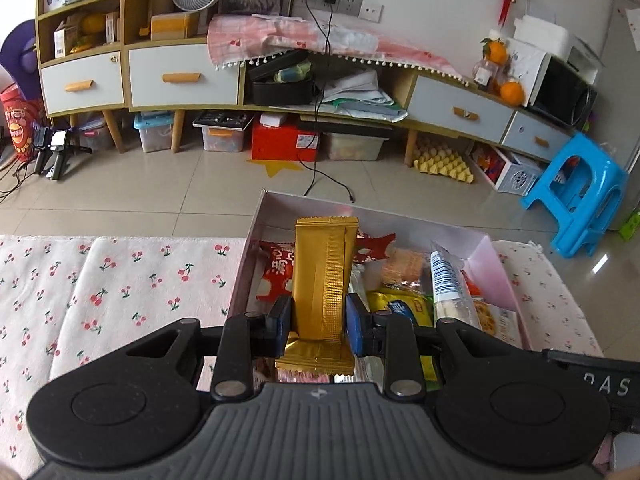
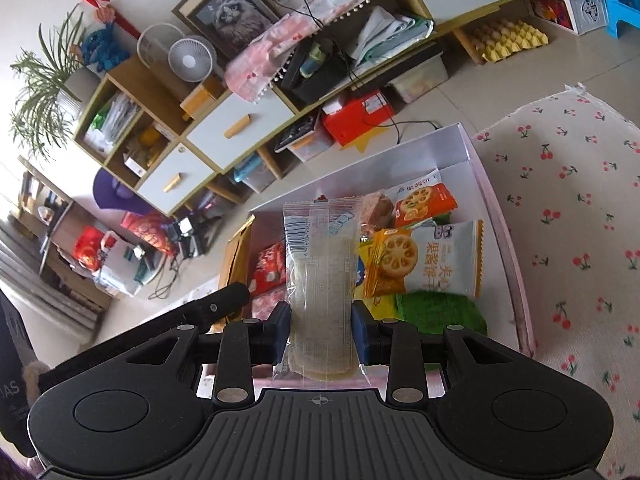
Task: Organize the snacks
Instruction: 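Carry the gold bar and bread bag into the pink box and open both tools, then move both tools back out, right tool grasping the yellow-white wafer packet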
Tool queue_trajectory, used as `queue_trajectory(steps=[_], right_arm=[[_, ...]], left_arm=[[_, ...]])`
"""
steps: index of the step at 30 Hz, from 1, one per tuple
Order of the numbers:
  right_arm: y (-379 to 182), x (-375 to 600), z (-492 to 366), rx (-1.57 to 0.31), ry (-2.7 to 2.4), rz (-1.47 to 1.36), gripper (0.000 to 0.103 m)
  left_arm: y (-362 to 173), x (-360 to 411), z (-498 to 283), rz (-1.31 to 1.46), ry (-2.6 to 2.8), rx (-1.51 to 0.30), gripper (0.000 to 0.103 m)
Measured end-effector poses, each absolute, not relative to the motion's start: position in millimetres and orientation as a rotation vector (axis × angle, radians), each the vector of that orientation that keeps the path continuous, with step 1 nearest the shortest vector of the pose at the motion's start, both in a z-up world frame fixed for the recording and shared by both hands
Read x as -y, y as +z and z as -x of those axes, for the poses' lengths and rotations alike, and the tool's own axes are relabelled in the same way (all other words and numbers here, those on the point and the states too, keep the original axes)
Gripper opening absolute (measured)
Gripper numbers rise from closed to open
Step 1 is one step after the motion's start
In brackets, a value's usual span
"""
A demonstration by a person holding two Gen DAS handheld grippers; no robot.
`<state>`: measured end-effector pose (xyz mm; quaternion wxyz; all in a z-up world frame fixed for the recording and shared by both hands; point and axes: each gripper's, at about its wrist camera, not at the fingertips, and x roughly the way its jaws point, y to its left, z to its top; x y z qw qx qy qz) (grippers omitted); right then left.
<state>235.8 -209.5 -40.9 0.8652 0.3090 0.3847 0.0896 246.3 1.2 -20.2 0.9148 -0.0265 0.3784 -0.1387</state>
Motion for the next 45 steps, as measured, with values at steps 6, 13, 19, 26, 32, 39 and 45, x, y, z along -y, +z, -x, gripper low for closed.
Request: queue_trajectory(steps=[6,13,19,26,32,39,45], right_arm=[[-48,206,-247,-0.803,0.189,-0.621,0.032],[-44,207,-244,-0.759,0.177,-0.598,0.042],[-38,210,-240,-0.775,0.163,-0.573,0.044],[-18,215,-228,-0.766,0.149,-0.538,0.05],[-1,214,-206,-0.765,0.15,-0.495,0.059],[13,209,-173,-0.772,0.163,-0.444,0.07],[17,204,-143,-0.796,0.171,-0.401,0.076]], left_arm=[[-21,4,-249,0.022,-0.295,-0.77,0.026],[-23,10,-246,-0.041,-0.29,-0.754,0.039],[-19,9,-242,-0.037,-0.292,-0.76,0.047],[-10,4,-230,-0.03,-0.297,-0.762,0.053],[-2,1,-211,-0.045,-0.29,-0.772,0.061],[8,-9,-179,-0.052,-0.285,-0.775,0.076],[10,-19,-152,-0.052,-0.26,-0.792,0.089]])
